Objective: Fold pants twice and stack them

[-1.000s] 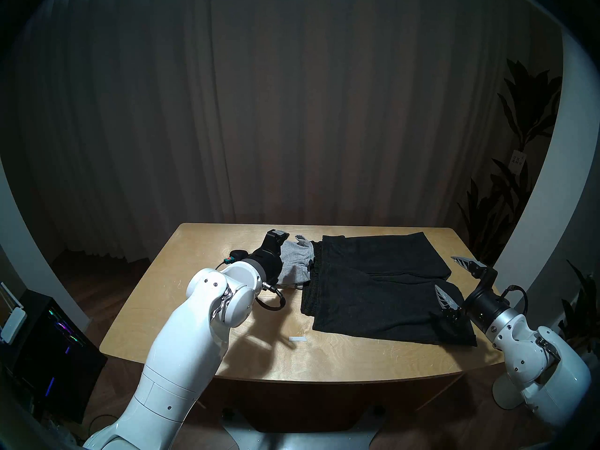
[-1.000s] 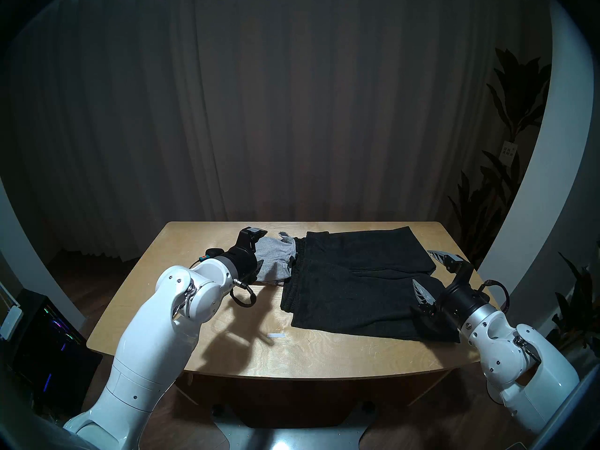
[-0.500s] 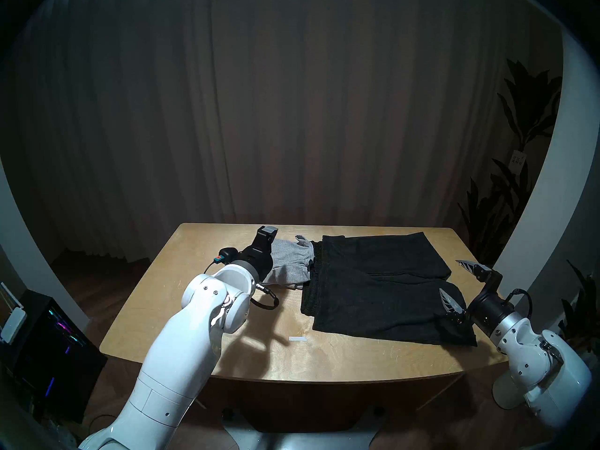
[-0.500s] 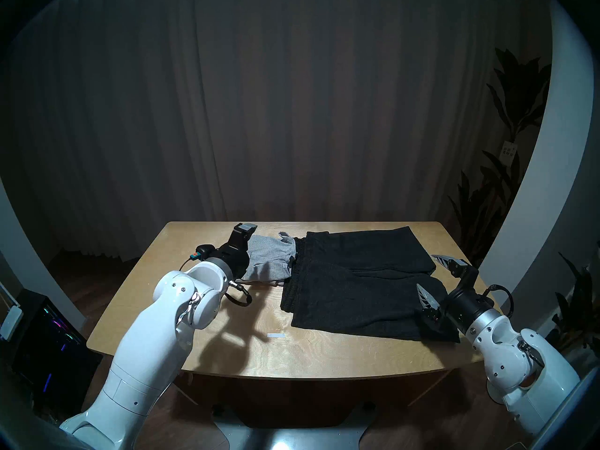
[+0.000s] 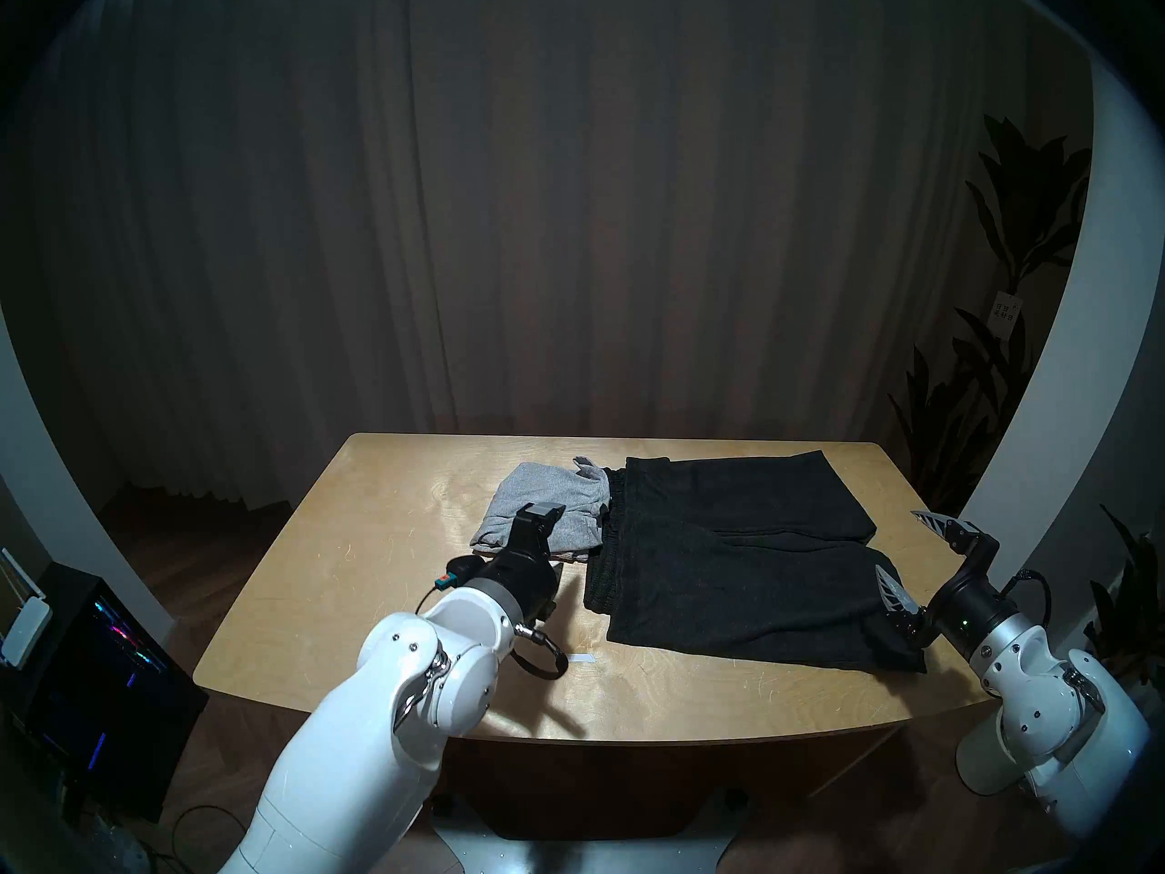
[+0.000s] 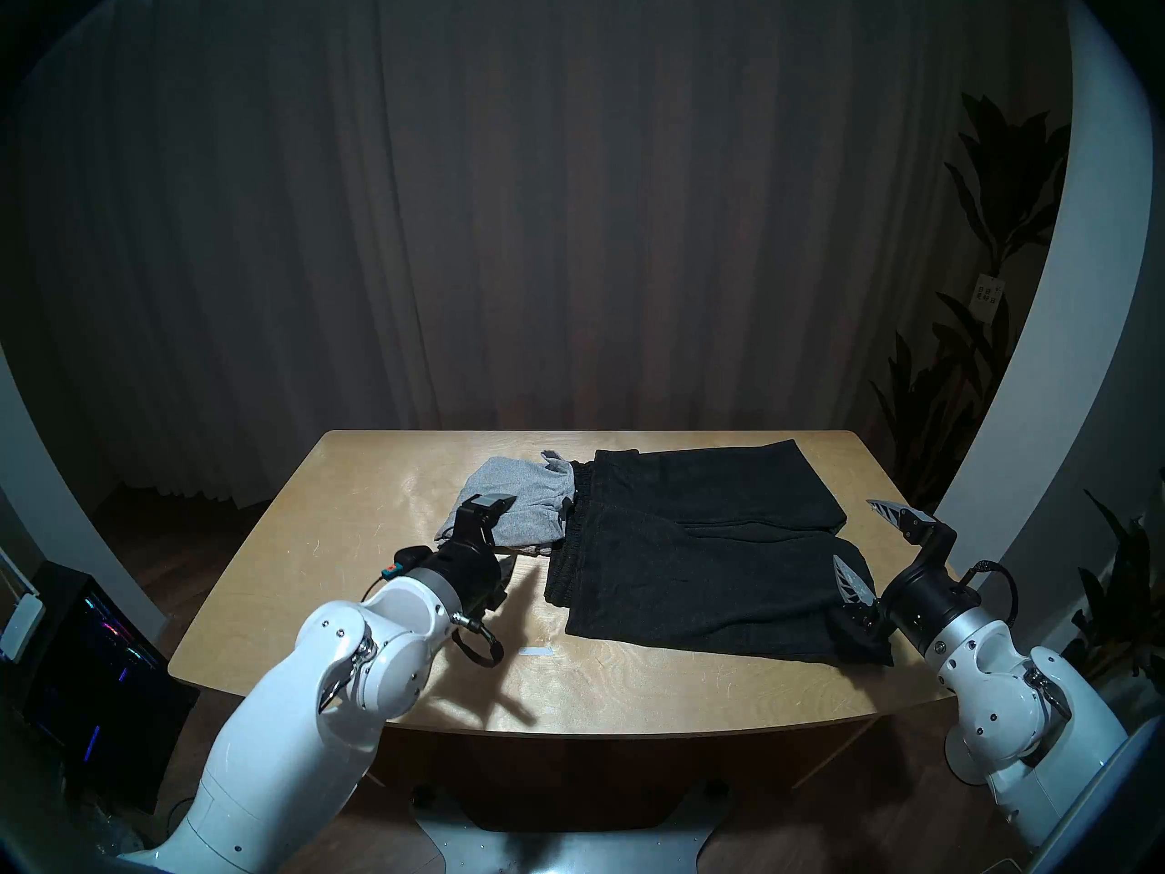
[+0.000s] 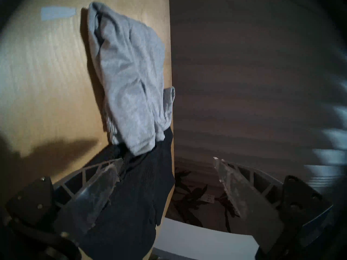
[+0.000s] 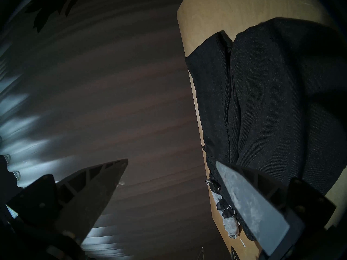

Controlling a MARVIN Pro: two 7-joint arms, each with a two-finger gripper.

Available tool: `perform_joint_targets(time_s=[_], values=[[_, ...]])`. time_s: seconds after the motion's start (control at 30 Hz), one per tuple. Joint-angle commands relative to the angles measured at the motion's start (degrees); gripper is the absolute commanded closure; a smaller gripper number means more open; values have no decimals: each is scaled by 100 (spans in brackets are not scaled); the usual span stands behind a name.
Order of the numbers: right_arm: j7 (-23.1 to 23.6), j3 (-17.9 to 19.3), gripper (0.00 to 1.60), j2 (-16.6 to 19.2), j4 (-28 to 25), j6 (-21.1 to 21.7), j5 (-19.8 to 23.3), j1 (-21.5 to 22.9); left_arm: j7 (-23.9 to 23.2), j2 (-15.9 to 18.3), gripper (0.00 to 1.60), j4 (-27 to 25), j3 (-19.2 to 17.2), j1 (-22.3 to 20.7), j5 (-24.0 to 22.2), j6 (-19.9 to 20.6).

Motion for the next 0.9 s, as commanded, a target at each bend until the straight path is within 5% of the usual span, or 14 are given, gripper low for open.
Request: perform_joint_targets(time_s=[0.0, 0.37, 0.67, 0.87], values=[[87, 181, 0, -117, -212, -104, -113, -155, -472, -123, 0, -658, 211, 664, 121, -443], [167, 390, 0, -516, -435, -396, -311, -584, -954, 344, 0, -1152, 711, 1204, 553, -1721], [277, 260, 0, -650, -452, -714, -720, -658, -1139, 689, 0, -699, 1374, 737, 189, -2553], [252, 189, 0, -730, -486, -854, -729, -621, -1203, 780, 0, -469, 1783, 365, 205, -2747]])
